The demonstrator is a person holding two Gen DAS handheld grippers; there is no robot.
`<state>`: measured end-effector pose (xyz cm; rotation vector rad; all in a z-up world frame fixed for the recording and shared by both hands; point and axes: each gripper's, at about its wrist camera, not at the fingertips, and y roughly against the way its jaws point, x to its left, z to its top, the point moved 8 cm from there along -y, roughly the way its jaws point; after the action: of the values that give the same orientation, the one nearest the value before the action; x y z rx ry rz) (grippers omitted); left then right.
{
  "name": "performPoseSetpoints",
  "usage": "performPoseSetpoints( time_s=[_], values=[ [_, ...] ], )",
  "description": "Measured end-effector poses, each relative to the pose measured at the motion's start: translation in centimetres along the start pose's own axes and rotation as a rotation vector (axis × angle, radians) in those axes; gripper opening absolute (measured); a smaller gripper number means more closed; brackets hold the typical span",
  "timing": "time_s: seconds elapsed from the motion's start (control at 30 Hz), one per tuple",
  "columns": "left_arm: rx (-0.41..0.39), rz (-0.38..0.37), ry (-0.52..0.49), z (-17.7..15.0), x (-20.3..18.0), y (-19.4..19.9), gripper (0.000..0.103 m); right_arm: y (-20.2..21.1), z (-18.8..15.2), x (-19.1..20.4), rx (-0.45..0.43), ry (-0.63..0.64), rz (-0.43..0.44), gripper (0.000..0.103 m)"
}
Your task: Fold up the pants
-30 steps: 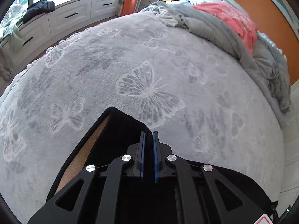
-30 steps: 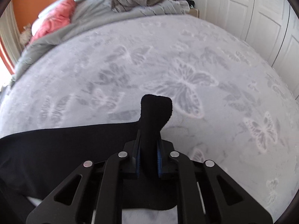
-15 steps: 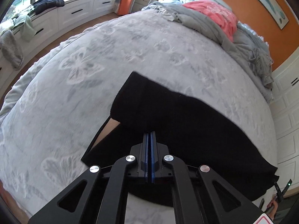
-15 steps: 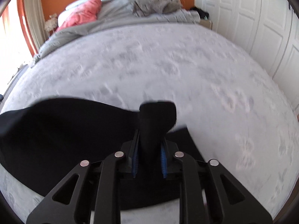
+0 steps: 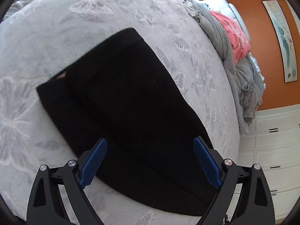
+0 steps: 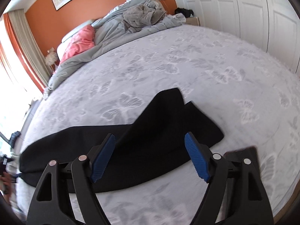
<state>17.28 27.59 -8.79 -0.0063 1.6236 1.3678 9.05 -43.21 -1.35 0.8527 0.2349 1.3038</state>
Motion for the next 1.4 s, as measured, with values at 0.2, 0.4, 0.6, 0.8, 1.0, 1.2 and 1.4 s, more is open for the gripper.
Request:
performPoseSetpoints(
  time_s=[0.2,0.4,0.6,0.8,1.0,1.2,1.4],
  values=[
    [0.013,-0.025,0.086,-0.3,2.5,-2.8,0.025,-1.2,-1.3,0.7,0.061,-0.111,0.014,0.074],
    [0.004,-0.047,0.061,-0.3,3.3,-2.2,0.003,-7.1,-0.9,2.3,0.134,-0.138,-0.009,0.074],
    [-0.069,-0.078,-0.078,0.8,-0.3,0.5,0.002,-10.8,-0.3,1.9,0.145,-0.177,0.001,0.004],
    [-0.105,-0.139,-0.189,1.1,-1.9,5.2,0.002,-3.6,2.0,1.7,-0.007,-0.088,0.053,0.004],
    [0.043,0.062,-0.082,-0.4,3.7,-0.7,0.002,-10.4,-4.9,-3.0,0.246,-0.137,-0.024,0.006],
    [-0.007,0.106,-0.170,-0.8,2.7,0.3,0.003,-8.5,-3.3,-3.8,0.165,-0.200,-0.047,0.055],
    [0.002,0.094,-0.149,-1.0,2.0,-0.1,0.003,-5.0,0.8,-1.5,0.028,-0.209,0.094,0.003]
  ],
)
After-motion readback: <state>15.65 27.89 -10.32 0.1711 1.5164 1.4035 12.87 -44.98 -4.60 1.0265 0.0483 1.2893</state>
